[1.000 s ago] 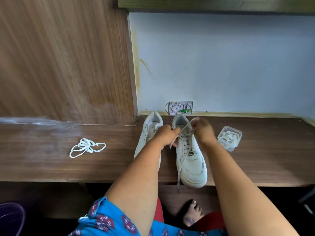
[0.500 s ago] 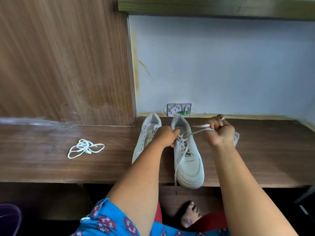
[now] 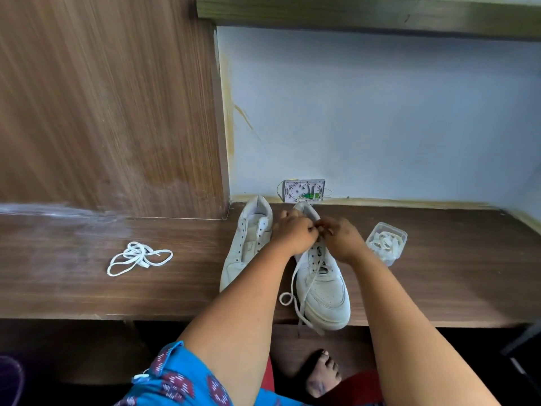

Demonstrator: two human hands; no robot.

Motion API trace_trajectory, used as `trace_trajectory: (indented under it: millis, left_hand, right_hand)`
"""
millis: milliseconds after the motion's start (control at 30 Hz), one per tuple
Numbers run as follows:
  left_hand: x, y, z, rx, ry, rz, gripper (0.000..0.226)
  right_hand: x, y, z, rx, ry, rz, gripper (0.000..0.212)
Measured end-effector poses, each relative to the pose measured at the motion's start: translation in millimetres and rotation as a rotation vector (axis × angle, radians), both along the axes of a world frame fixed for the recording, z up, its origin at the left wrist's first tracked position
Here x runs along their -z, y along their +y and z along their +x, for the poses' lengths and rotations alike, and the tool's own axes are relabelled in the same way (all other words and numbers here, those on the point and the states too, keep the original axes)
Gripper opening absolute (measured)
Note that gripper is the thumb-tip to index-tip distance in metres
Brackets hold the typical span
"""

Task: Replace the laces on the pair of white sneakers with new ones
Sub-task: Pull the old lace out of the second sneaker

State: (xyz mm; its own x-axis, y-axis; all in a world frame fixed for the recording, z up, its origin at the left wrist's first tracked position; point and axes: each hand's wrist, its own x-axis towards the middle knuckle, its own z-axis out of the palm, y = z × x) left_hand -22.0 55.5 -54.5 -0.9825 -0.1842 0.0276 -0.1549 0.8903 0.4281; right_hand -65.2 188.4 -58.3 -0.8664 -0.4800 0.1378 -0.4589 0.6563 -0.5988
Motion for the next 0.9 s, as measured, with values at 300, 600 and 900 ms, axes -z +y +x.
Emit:
trace_trajectory:
  millis: [300,600,900]
  left_hand:
    - [1,-4,5,-0.390,0.091,1.547,0.021]
    - [7,-6,-3,-0.109,0.129,0.207,0.037]
    - [-8,-7,7,-0.319,0.338,0.136,0.046]
  right_hand:
    - [-4,2,10,0.150,-0.171,-0.317,0.033]
    - [1,2,15,0.095,-0.129,-0.284,0.029]
    - [3,-3,19,0.091,-0.179,-0.354,0.030]
